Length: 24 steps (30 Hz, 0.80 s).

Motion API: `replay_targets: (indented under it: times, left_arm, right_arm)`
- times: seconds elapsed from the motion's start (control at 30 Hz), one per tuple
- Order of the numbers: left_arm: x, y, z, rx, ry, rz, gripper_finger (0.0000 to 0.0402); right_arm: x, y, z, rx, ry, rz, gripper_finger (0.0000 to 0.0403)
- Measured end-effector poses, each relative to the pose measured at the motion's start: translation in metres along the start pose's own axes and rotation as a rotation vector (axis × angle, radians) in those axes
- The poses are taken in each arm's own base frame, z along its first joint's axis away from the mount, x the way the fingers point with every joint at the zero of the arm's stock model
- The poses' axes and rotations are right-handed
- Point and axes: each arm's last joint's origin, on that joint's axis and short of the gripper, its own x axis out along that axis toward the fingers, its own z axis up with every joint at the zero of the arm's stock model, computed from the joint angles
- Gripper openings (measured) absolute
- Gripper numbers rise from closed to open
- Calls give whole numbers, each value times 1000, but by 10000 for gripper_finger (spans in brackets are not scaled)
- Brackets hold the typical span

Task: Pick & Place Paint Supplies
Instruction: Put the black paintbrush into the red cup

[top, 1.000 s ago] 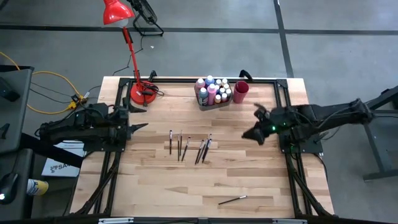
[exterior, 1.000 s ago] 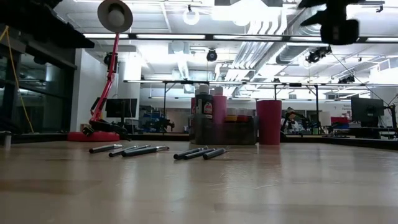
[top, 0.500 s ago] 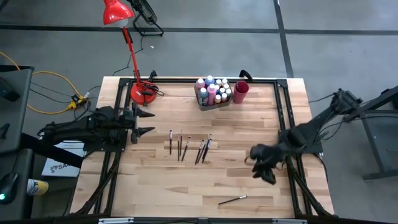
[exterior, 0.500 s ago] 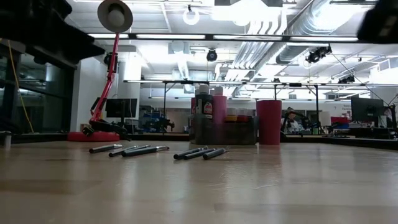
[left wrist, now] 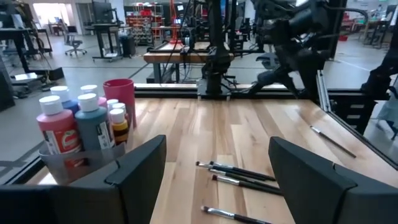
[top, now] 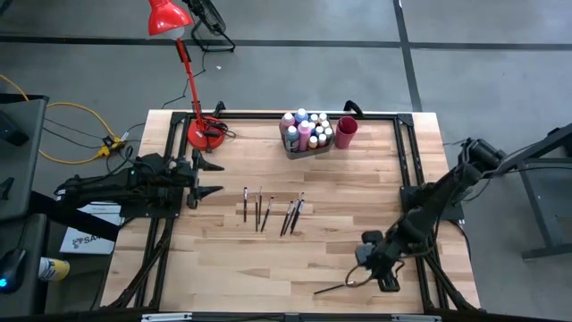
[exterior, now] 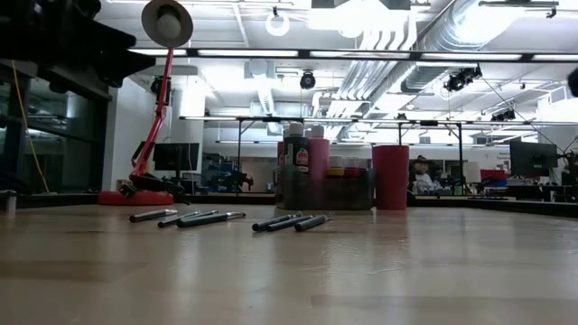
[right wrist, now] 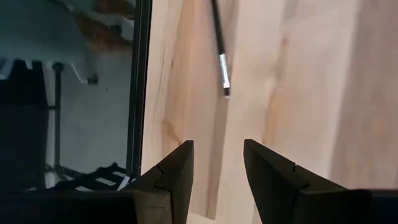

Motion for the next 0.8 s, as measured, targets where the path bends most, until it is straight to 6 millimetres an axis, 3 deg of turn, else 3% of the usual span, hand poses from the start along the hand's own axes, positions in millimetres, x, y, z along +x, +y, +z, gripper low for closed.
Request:
replay_targets:
  times: [0.27,0.43,0.8]
  left_arm:
    - [0,0,-3,3,28,4,277]
    - [0,0,-4,4,42,3,277]
    - [0,-1,-8,5,86,-30,277]
  right_arm:
    - [37,21,13,-165,11,-120,134]
    - [54,23,17,-162,94,-228,134]
    - [69,26,22,-156,102,-231,134]
